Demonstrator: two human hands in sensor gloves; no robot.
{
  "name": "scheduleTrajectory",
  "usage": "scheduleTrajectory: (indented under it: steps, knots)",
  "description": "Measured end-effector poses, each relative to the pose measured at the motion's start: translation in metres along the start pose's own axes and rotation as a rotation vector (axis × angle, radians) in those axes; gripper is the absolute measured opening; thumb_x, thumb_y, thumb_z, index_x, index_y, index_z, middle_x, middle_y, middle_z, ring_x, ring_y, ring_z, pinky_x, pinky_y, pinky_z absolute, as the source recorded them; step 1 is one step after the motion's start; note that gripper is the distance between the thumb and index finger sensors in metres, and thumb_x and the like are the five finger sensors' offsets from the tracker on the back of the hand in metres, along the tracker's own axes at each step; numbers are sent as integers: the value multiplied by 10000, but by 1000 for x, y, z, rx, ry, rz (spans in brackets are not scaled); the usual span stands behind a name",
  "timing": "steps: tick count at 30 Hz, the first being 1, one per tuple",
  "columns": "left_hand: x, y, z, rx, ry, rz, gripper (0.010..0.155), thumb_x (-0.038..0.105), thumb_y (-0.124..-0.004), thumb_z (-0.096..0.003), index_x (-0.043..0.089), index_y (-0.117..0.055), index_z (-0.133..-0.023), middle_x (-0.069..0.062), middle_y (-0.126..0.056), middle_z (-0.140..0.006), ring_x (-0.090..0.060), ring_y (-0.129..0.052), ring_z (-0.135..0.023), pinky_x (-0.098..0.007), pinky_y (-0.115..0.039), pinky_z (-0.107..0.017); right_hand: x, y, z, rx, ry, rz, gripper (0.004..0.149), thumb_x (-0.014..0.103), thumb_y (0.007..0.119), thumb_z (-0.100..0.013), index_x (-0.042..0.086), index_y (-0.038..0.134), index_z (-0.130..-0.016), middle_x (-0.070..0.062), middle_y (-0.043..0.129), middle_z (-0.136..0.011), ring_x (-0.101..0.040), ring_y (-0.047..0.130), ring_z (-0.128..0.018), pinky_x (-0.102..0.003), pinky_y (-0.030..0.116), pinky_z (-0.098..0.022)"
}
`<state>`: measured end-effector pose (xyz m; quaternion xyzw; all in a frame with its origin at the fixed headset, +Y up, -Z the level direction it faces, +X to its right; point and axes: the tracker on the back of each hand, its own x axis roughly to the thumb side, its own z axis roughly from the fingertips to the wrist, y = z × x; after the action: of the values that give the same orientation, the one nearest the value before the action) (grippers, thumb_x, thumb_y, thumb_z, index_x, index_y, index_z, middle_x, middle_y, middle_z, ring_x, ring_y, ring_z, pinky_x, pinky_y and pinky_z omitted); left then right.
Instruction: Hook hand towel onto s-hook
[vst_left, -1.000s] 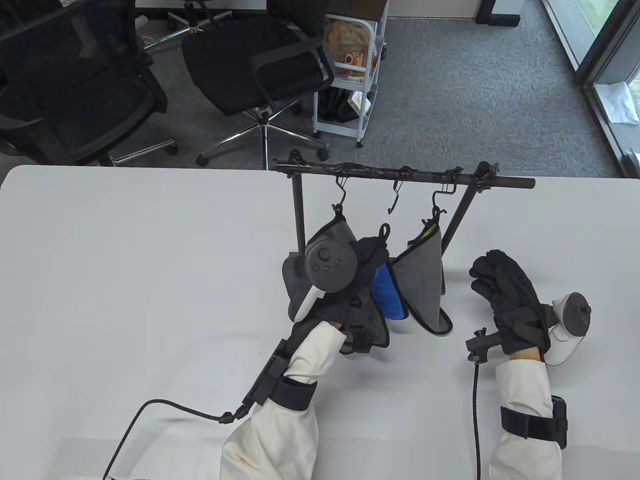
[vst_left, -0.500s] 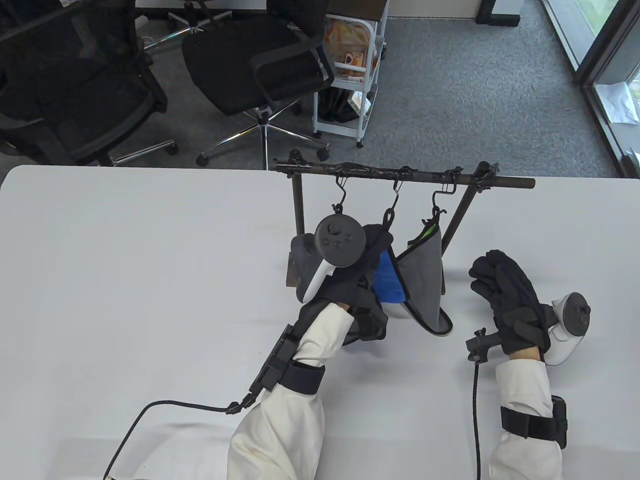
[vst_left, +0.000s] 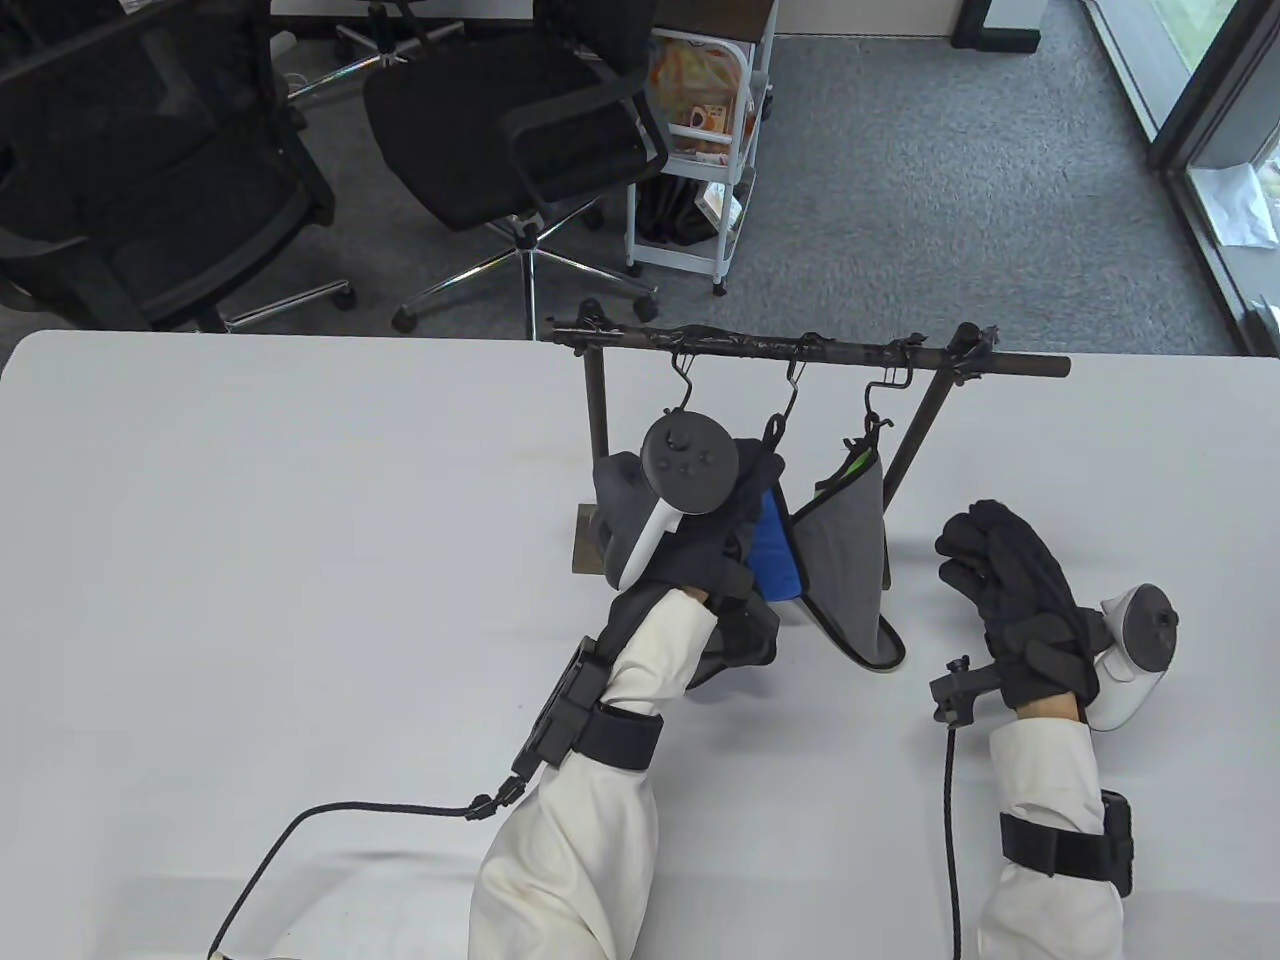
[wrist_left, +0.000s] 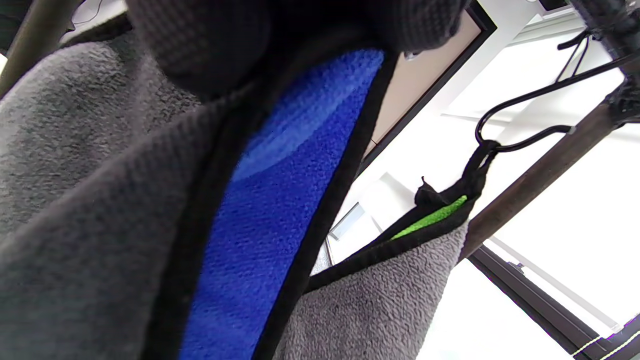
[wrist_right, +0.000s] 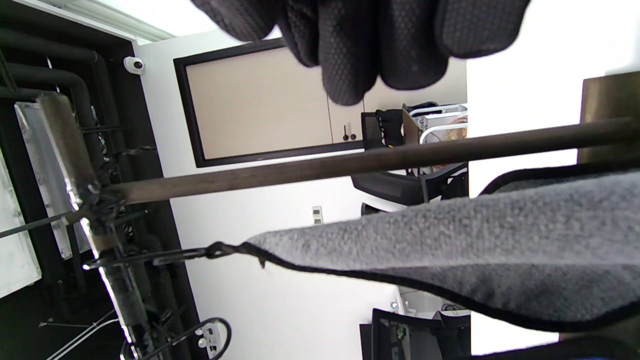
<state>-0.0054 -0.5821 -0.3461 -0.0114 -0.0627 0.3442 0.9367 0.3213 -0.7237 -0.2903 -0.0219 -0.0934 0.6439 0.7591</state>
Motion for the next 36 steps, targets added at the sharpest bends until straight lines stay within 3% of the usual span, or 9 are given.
scheduleTrajectory:
  steps: [20,31,36]
  knots:
    - [1,-18,-9,-36,27,-40,439,442,-682,-540,240,-907,-858,-45,-999,-806,-225,-1022,-650,-227,-907,-355,-2,1,0,0,5,0,492,265,580,-654,0,539,-1067,-262,700,-966,-487,635,-890,-644,556,-653]
    - [-8,-30,-11,-52,21,-60,480,433,-678,-545,228,-859,-939,-72,-971,-869,-262,-1008,-697,-267,-910,-402,-3,2,-1,2,10,5,493,264,580,-654,-1,539,-1067,-262,700,-965,-488,634,-890,-645,555,-653]
    - [-8,-21,-5,-27,2,-90,518,432,-681,-545,192,-824,-981,-102,-940,-907,-289,-988,-725,-286,-906,-424,-3,2,-1,4,13,9,492,264,580,-654,0,539,-1067,-262,700,-966,-488,635,-889,-645,555,-652]
